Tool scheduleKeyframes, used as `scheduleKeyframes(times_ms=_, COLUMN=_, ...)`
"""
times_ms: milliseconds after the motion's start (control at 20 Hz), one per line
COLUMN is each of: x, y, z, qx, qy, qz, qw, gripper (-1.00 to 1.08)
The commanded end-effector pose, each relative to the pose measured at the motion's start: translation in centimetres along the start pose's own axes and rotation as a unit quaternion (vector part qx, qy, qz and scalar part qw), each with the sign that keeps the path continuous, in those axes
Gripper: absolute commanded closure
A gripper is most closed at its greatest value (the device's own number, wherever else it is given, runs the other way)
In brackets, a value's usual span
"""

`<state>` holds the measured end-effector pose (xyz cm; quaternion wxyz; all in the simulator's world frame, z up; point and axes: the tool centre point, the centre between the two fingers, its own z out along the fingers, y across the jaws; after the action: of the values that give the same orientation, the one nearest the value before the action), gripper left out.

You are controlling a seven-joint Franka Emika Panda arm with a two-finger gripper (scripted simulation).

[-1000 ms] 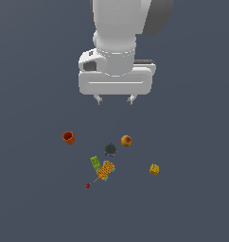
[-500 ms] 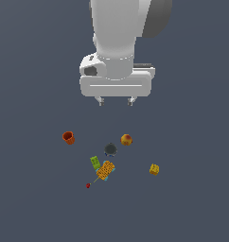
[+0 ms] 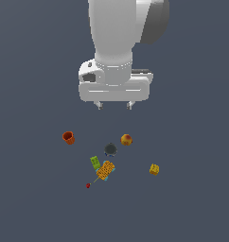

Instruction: Pick up a designated object from a clutter of objects.

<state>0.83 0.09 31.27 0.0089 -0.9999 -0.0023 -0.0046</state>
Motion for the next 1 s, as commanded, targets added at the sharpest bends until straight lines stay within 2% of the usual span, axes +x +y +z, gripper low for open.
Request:
scheduleKeyframes(times_ms=0, x=0.5, y=0.4, z=0.9, qx=0.000, qy=0.000, qz=-0.009, qw=1.0000, gripper=-0.92)
scheduleKeyframes(times_ms=500, x=4.0, y=3.1, z=7.5, qx=-0.003, qy=-0.002, qz=-0.079, qw=0.9968, gripper=-0.92)
scheduleKeyframes(times_ms=950, x=6.8, y=6.8, z=16.6, qx=-0.006, qy=-0.004, qz=-0.166, qw=0.9861, gripper=-0.92)
